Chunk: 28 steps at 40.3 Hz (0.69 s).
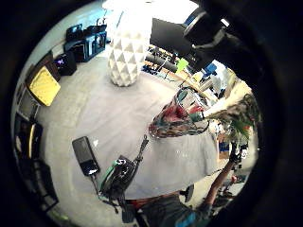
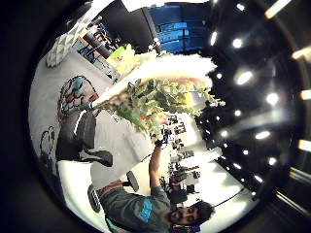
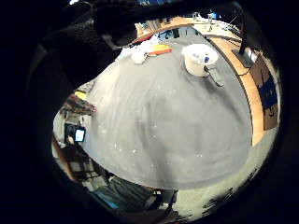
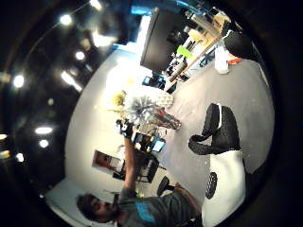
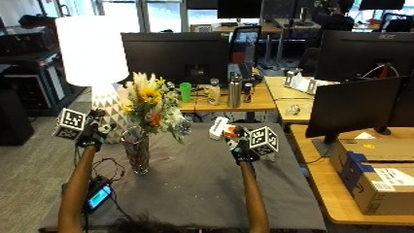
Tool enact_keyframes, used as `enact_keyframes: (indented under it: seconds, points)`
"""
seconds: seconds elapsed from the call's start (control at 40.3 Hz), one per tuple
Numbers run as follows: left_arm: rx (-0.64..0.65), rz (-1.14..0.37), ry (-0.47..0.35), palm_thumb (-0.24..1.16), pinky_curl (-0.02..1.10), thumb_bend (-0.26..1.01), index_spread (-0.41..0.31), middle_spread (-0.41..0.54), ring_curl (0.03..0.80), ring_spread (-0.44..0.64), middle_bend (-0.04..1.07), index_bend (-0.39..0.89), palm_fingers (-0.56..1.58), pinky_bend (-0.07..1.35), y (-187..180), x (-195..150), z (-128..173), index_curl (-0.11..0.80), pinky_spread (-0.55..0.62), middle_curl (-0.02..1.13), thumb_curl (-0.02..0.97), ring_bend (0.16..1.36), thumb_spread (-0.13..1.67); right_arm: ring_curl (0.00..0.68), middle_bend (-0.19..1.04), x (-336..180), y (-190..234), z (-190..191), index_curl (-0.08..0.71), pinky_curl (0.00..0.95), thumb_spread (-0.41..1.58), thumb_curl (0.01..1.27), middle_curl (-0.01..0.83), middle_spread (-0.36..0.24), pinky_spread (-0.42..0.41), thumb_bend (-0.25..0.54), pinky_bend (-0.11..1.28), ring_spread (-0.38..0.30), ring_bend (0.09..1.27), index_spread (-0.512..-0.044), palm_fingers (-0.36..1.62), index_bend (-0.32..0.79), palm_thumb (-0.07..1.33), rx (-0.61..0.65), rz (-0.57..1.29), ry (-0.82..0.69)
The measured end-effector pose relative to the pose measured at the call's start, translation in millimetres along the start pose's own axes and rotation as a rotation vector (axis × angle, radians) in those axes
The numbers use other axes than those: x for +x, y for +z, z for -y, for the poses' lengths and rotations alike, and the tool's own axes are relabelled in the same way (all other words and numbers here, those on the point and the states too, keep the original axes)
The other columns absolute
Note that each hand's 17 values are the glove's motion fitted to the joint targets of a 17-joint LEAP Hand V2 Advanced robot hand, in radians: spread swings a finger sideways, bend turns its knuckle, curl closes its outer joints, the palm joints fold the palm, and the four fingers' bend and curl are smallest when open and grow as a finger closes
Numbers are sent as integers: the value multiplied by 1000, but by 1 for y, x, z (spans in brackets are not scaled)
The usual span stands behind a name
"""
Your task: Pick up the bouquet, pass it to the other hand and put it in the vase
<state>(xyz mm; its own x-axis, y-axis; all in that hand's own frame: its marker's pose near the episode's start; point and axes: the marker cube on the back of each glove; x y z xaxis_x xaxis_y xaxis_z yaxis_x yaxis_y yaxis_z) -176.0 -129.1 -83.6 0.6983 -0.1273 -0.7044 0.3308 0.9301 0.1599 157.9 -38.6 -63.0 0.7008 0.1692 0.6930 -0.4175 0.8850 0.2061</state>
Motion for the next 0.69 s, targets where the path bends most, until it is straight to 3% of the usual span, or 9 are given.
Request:
enact_keyframes:
  seconds: [0.198, 0.521, 0.694]
  points:
    - [11, 24, -5, 837, 359, -21, 14, 43, 346, 103, 201, 106, 311, 455, -8, 13, -14, 217, 370, 408, 338, 673, 1008, 334, 168, 3, 2, 0, 402, 372, 1058, 623, 365, -2, 348, -15, 368, 142, 187, -269, 638, 172, 1004, -5, -13, 15]
    - [-42, -34, 81, 824, 354, -21, 12, 40, 336, 100, 201, 106, 323, 429, 19, 10, -15, 215, 369, 404, 345, 666, 1023, 338, 155, -16, 30, 0, 401, 378, 1074, 618, 349, 7, 354, -13, 384, 152, 197, -269, 607, 170, 1003, -51, -8, -40]
    - [-58, -57, 73, 820, 351, -22, 11, 39, 332, 99, 199, 111, 325, 411, 25, 8, -18, 216, 372, 402, 348, 665, 1027, 341, 152, -25, 32, -1, 401, 383, 1084, 615, 336, 10, 357, -13, 402, 153, 199, -268, 585, 170, 1001, -52, 12, -54]
